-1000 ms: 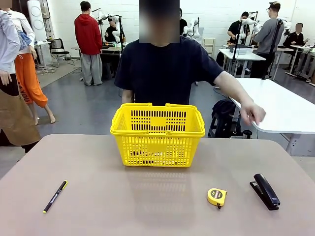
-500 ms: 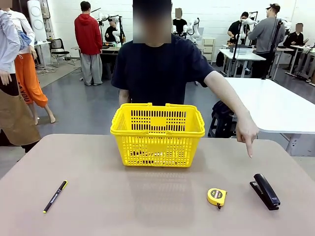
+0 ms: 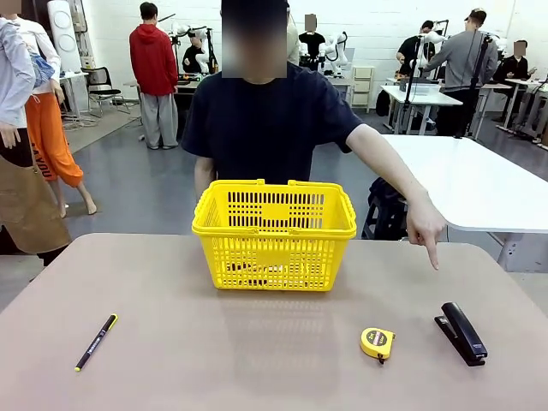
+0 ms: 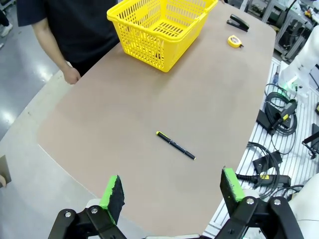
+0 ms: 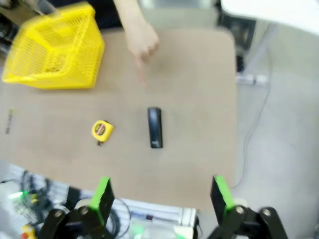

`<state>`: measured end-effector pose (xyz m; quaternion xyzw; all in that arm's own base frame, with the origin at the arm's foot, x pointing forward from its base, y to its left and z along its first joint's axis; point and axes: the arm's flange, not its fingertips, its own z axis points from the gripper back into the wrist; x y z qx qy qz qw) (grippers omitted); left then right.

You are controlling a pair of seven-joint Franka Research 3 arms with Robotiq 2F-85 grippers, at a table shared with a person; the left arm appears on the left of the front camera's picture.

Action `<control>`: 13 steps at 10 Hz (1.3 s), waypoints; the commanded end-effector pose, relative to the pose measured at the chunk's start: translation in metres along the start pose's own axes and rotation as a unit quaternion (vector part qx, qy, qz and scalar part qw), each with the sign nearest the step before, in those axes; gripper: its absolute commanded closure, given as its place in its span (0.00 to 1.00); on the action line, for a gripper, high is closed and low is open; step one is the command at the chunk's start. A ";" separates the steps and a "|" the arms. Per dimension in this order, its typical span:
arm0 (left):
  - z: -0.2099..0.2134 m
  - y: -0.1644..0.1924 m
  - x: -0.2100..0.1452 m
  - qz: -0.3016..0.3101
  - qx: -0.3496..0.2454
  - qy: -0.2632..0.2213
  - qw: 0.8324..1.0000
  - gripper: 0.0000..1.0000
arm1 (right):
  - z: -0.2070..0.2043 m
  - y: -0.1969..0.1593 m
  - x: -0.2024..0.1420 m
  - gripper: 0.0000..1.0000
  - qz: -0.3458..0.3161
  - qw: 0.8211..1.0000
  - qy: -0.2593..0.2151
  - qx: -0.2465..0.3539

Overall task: Place the items the person wants into the basket.
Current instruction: Pick up the item the person points to and place it in the Market Basket.

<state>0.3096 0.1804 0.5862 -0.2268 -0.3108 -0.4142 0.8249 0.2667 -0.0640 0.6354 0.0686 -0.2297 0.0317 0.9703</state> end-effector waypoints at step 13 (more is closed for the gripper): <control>-0.001 0.001 -0.003 -0.010 -0.002 -0.013 1.000 0.00 | -0.176 0.021 0.065 0.00 0.139 0.967 0.212 -0.013</control>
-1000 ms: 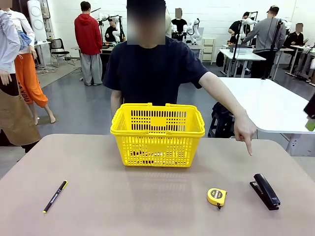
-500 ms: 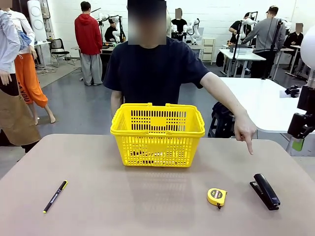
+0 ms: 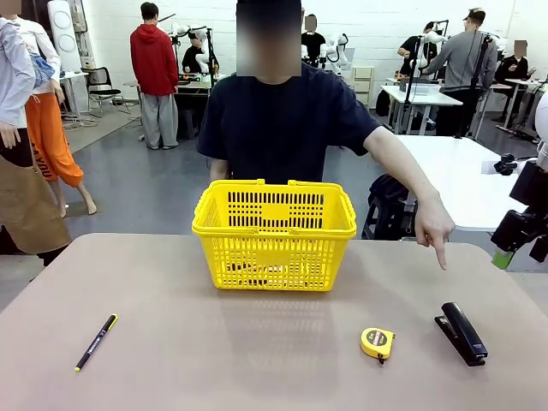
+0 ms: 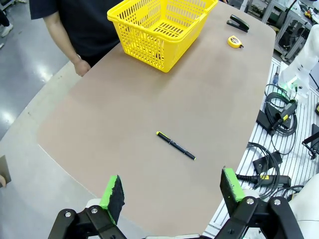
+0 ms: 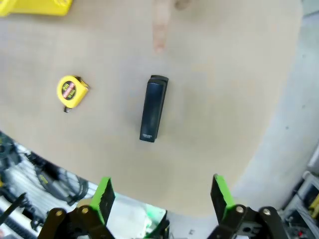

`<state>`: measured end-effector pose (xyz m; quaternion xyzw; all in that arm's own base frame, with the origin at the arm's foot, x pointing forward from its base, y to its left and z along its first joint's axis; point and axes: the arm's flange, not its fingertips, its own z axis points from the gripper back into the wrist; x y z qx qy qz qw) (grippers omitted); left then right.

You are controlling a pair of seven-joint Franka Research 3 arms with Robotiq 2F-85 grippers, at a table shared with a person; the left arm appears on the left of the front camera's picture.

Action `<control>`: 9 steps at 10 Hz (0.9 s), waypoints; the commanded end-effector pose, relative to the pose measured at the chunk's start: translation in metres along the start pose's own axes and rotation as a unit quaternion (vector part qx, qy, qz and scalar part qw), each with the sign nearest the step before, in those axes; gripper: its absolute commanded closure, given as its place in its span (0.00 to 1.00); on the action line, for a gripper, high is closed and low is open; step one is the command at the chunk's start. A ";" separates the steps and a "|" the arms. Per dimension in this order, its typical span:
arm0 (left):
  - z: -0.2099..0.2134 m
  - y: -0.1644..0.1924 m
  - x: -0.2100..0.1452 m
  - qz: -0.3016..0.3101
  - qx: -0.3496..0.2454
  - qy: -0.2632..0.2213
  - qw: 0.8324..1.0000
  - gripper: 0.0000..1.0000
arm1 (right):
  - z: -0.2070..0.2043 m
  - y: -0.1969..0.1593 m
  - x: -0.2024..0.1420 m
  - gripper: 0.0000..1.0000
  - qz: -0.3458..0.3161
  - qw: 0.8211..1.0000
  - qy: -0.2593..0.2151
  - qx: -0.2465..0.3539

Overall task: Place the items the person wants into the basket.
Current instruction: Pick up the item the person points to and place it in the Market Basket.

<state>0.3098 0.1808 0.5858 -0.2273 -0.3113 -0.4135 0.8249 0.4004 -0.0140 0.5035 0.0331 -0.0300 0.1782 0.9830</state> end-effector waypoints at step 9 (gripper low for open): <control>-0.001 0.000 -0.002 -0.011 -0.002 -0.012 1.000 0.00 | -0.069 0.016 0.040 0.00 0.005 0.999 -0.027 -0.022</control>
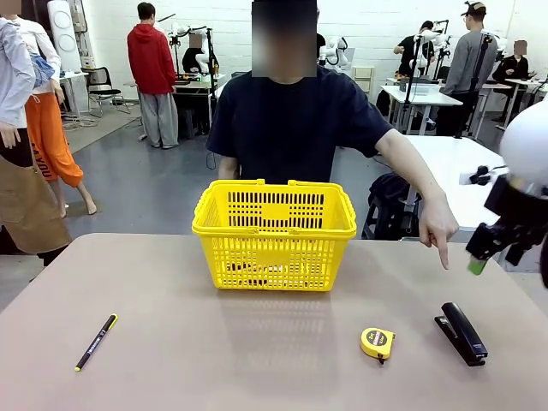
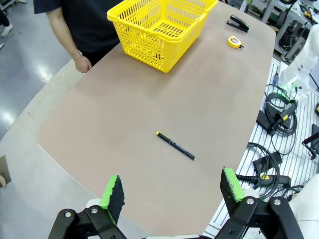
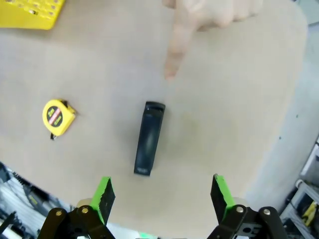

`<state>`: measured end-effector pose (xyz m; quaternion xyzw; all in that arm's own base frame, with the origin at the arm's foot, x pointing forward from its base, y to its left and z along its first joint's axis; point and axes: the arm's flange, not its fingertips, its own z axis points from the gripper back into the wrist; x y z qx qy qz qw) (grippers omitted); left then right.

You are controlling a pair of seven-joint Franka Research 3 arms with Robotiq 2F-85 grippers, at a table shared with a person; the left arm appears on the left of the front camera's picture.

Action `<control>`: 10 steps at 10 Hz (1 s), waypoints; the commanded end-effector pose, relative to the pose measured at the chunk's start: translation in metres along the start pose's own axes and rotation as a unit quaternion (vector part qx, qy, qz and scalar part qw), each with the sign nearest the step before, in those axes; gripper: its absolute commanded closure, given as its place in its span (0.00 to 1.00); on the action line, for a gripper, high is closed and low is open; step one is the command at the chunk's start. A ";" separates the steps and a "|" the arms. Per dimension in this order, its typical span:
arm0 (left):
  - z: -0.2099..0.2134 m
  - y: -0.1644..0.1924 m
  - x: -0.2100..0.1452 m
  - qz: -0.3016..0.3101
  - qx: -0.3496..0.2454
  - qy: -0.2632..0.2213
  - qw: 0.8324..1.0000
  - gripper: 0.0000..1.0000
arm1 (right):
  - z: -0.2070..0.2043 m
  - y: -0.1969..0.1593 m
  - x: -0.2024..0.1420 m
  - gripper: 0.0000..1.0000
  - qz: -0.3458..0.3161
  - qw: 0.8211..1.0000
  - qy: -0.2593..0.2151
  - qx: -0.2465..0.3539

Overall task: Place the items the person wants into the basket.
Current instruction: Pick up the item the person points to and place it in the Market Basket.

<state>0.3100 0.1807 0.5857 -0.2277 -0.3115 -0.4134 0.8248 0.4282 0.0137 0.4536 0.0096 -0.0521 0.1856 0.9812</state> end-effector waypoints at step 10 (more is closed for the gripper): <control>-0.001 0.000 -0.002 -0.011 -0.002 -0.012 1.000 0.00 | -0.123 0.005 0.004 0.00 0.039 0.999 -0.024 -0.004</control>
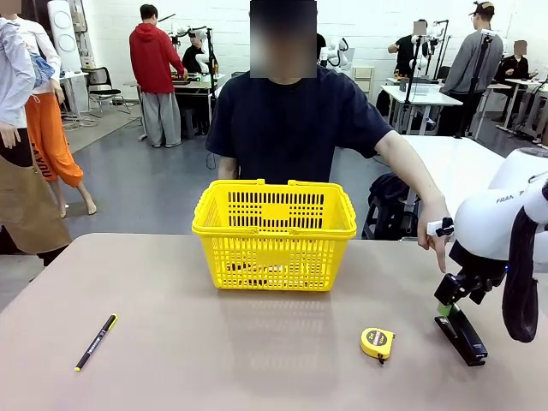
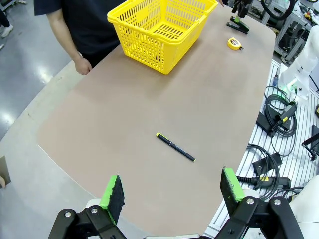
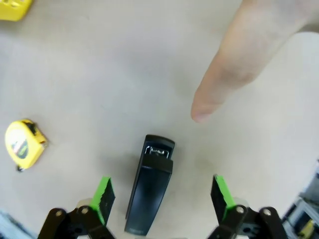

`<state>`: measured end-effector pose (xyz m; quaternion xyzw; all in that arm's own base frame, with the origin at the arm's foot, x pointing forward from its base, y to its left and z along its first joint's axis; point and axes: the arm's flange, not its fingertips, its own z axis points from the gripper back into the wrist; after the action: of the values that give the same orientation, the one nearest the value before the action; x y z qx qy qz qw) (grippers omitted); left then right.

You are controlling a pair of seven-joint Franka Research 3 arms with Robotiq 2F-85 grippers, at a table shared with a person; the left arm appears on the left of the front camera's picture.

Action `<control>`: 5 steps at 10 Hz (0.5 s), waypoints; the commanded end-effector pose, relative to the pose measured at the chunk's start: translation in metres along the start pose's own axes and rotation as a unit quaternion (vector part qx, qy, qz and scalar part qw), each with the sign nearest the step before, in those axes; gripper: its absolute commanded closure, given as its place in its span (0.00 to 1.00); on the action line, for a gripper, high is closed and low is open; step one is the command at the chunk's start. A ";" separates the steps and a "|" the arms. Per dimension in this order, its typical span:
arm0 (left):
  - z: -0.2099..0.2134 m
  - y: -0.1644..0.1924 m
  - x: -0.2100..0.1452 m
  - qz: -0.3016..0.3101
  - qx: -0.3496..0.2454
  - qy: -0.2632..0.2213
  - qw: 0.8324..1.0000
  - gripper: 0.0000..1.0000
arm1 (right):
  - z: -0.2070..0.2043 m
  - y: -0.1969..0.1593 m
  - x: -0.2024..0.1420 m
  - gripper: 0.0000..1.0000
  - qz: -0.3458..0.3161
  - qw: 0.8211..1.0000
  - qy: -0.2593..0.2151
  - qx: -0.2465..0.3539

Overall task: Place the items the person wants into the basket.
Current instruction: Pick up the item the person points to and place it in the Market Basket.

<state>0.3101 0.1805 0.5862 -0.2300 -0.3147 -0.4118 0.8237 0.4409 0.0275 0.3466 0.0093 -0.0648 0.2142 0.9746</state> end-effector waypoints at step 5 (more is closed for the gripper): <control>-0.001 0.000 -0.003 -0.012 -0.001 -0.008 1.000 0.00 | -0.028 -0.004 -0.002 0.57 0.022 1.000 0.009 -0.009</control>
<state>0.3101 0.1806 0.5862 -0.2296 -0.3146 -0.4118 0.8239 0.4432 0.0276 0.3160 0.0059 -0.0454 0.2217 0.9740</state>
